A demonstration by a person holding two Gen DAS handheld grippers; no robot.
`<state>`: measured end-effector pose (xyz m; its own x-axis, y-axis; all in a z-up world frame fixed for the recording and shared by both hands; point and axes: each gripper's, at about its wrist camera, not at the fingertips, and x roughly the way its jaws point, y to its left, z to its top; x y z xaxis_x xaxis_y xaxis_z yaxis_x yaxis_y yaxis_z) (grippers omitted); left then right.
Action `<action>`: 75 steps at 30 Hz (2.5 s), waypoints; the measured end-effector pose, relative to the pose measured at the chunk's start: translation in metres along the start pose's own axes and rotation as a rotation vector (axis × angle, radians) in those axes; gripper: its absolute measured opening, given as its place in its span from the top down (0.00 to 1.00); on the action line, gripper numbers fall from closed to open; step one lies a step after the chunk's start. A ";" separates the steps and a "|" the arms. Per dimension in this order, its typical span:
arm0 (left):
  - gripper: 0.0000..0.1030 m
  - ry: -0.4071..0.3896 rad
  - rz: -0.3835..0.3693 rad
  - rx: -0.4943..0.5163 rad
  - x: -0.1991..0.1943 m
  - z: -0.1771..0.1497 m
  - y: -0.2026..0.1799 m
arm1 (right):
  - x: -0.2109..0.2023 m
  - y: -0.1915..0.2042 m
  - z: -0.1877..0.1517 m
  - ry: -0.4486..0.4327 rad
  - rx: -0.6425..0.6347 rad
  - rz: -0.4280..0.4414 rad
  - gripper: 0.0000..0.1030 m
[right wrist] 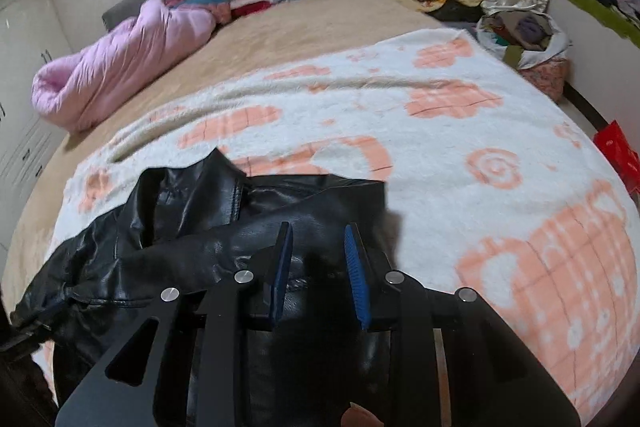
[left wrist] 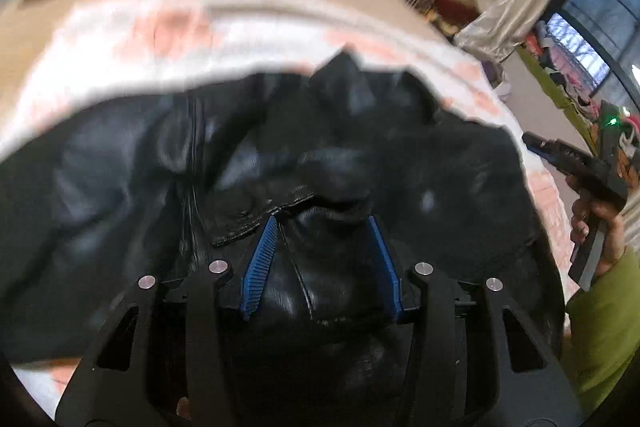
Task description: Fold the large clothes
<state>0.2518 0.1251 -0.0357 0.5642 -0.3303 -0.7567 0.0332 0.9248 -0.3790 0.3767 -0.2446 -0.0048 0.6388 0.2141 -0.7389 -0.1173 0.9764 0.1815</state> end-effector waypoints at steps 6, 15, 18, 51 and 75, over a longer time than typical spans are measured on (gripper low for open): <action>0.62 0.023 -0.006 0.002 0.007 -0.005 0.005 | 0.051 0.001 0.006 0.154 -0.011 -0.073 0.70; 0.62 0.032 -0.023 0.007 0.005 -0.001 0.004 | 0.077 -0.005 -0.004 0.173 0.006 -0.144 0.69; 0.52 0.019 -0.038 0.011 0.000 0.001 0.000 | 0.050 0.002 -0.006 0.105 -0.022 -0.103 0.58; 0.09 0.007 0.115 0.133 0.000 -0.029 -0.031 | -0.011 0.071 -0.113 0.123 -0.205 -0.031 0.26; 0.09 -0.148 0.267 -0.025 -0.076 -0.047 -0.001 | -0.082 0.128 -0.121 -0.046 -0.267 0.068 0.04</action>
<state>0.1705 0.1404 -0.0031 0.6647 -0.0437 -0.7459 -0.1515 0.9697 -0.1918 0.2175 -0.1333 0.0002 0.6561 0.2835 -0.6994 -0.3529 0.9344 0.0477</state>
